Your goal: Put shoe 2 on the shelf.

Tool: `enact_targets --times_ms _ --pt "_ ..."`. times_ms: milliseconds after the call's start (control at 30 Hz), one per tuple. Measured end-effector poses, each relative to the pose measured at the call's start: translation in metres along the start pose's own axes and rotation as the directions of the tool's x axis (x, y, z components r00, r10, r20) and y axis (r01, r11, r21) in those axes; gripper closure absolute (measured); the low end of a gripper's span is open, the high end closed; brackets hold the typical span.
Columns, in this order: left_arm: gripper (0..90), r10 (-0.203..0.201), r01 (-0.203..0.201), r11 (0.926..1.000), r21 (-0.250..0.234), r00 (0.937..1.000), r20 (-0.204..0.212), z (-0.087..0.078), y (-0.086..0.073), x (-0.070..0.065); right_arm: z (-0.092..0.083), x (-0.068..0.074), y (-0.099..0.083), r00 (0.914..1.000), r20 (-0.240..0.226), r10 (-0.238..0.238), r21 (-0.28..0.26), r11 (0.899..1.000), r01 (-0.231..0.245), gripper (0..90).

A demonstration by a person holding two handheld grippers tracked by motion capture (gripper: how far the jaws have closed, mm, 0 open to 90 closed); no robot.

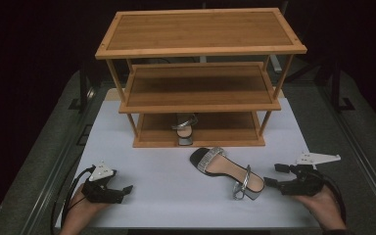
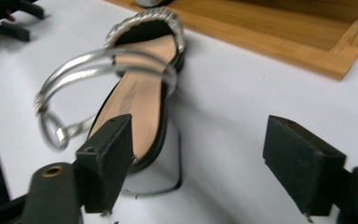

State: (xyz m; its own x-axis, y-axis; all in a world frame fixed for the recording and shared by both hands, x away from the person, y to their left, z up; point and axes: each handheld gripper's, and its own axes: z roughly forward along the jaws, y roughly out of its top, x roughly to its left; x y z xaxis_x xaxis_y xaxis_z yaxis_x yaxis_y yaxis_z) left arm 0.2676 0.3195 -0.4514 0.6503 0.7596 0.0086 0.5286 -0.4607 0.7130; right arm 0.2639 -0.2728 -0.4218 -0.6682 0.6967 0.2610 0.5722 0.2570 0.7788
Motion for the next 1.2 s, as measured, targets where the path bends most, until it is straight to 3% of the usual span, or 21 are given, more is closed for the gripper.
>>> enact_targets --times_ms 233,367,600,767,933,1100,1200 --pt "13.1 0.000 0.000 1.0000 0.001 1.0000 0.000 0.000 0.000 0.000 0.000 0.014 -0.016 0.9994 0.002 -0.035 0.005 0.999 0.035 16.5" --pt "13.1 -0.002 0.002 1.0000 -0.001 1.0000 0.000 0.000 0.000 0.000 0.009 0.018 -0.016 0.9984 0.006 -0.055 0.033 0.998 0.055 15.7" --pt "13.1 0.001 -0.001 1.0000 0.000 1.0000 -0.001 0.000 0.000 0.000 0.025 0.027 -0.010 0.9961 -0.039 -0.078 0.045 0.996 0.080 14.6" --pt "13.1 0.000 0.000 1.0000 0.000 1.0000 0.000 0.000 0.000 0.000 0.046 0.034 -0.006 0.9896 -0.056 -0.132 0.099 0.986 0.137 14.7" --pt "13.1 0.002 -0.002 1.0000 0.001 1.0000 0.000 0.000 0.000 0.000 0.057 0.034 -0.007 0.9870 -0.075 -0.143 0.118 0.982 0.151 15.3" --pt "13.1 0.002 -0.002 1.0000 0.003 1.0000 -0.001 0.000 0.000 0.000 0.065 0.033 -0.005 0.9828 -0.053 -0.177 0.122 0.976 0.182 22.5" --pt "13.1 0.001 -0.001 1.0000 0.003 1.0000 0.000 0.000 0.000 0.000 0.064 0.029 -0.004 0.9826 -0.028 -0.183 0.112 0.976 0.185 21.6"
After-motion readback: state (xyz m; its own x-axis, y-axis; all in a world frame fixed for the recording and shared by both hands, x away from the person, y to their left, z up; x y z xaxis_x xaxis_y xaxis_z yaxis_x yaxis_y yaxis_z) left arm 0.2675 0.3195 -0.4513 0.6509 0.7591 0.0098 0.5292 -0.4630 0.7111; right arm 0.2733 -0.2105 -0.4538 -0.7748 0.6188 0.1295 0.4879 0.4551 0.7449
